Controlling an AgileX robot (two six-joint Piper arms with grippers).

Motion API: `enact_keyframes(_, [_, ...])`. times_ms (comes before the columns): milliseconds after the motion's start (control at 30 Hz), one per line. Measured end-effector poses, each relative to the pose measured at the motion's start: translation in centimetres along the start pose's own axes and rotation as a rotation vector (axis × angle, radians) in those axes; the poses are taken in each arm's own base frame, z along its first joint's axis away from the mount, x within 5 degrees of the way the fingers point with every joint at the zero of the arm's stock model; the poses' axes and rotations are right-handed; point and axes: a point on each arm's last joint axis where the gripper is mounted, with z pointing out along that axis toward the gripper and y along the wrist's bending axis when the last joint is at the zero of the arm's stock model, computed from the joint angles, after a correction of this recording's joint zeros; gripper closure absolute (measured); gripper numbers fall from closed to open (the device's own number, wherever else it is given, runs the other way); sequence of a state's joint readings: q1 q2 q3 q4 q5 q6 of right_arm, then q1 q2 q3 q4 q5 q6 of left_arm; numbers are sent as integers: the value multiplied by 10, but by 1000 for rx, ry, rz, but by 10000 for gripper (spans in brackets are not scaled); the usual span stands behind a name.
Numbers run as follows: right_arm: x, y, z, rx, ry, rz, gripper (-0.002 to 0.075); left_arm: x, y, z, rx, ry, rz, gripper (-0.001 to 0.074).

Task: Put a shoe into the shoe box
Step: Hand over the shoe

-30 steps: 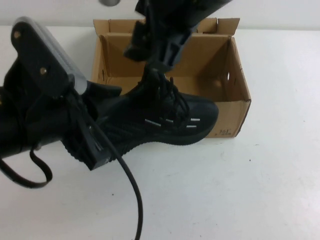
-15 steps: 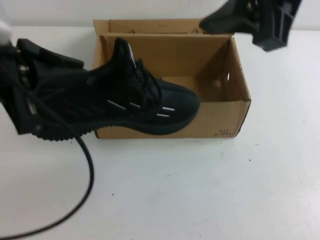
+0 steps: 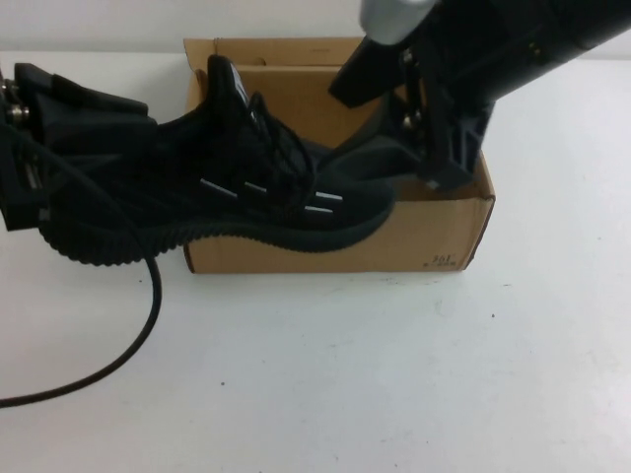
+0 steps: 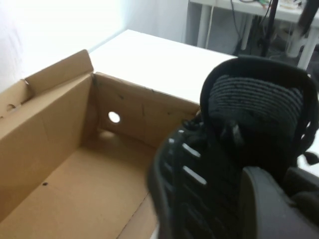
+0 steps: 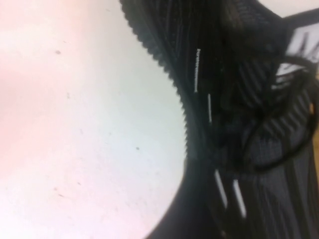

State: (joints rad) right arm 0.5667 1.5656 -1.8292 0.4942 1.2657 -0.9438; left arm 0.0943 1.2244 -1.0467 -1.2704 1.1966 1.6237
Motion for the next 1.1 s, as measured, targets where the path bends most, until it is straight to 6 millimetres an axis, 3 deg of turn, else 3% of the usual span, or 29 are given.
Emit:
enact_keyframes(200, [5, -9, 22, -46, 6, 39, 244, -3, -7, 7, 45, 2, 5, 685])
enact_keyframes(633, [5, -10, 29, -75, -9, 60, 244, -3, -14, 13, 90, 26, 28, 685])
enact_keyframes(1000, [8, -17, 49, -133, -28, 109, 242, -4, -14, 13, 86, 12, 21, 685])
enact_keyframes(1100, [8, -18, 53, -146, -37, 122, 285, -4, -14, 13, 86, 14, 22, 685])
